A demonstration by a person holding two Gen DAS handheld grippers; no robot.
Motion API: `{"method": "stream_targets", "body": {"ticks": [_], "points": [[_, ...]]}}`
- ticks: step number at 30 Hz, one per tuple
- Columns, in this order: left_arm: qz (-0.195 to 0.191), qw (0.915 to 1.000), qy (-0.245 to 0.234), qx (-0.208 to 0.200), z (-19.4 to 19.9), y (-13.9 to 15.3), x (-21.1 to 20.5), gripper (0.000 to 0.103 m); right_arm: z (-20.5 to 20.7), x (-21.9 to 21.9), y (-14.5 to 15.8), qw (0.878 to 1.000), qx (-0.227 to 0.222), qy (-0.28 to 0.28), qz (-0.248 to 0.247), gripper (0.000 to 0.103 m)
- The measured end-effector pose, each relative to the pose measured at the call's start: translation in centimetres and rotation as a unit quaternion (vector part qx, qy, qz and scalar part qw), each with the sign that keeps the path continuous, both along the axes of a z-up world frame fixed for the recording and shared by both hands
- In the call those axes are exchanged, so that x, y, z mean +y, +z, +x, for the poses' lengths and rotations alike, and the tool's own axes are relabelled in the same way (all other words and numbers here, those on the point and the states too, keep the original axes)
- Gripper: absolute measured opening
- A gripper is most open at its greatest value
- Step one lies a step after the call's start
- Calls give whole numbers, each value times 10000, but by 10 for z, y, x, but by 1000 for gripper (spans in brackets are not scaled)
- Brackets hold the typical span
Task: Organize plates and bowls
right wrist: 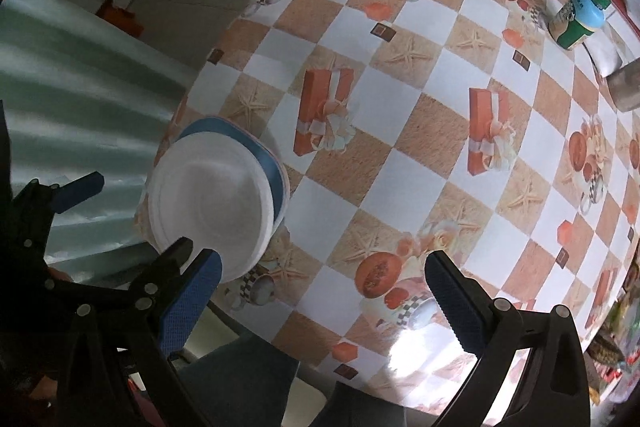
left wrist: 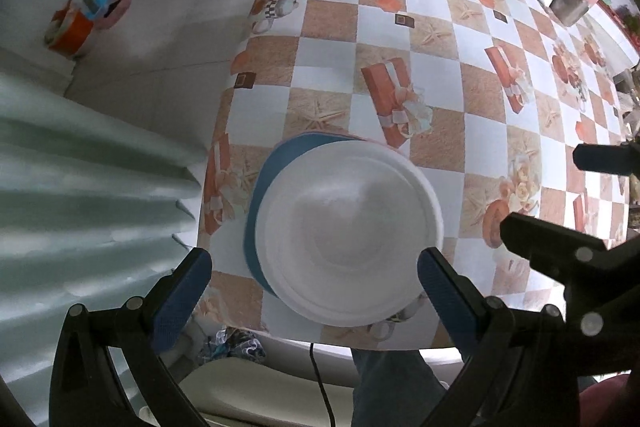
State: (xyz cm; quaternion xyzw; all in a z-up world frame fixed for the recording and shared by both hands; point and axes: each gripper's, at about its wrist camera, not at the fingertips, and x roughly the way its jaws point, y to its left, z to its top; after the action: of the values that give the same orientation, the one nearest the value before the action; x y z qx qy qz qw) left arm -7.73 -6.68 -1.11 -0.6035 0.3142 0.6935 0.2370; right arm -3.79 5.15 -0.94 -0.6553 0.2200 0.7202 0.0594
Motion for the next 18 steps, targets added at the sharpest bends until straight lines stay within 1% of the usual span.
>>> {"method": "stream_targets", "body": {"ticks": [8, 12, 18], "points": [[-513, 9985, -209, 3, 27, -9, 24, 103, 13, 13, -13, 9998, -30, 126, -123, 102], [-723, 9973, -155, -33, 26, -11, 23, 103, 13, 16, -16, 9998, -75, 184, -61, 102], [-931, 9955, -136, 63, 21, -7, 20, 103, 8, 11, -16, 9995, -27, 308, -90, 102]]}}
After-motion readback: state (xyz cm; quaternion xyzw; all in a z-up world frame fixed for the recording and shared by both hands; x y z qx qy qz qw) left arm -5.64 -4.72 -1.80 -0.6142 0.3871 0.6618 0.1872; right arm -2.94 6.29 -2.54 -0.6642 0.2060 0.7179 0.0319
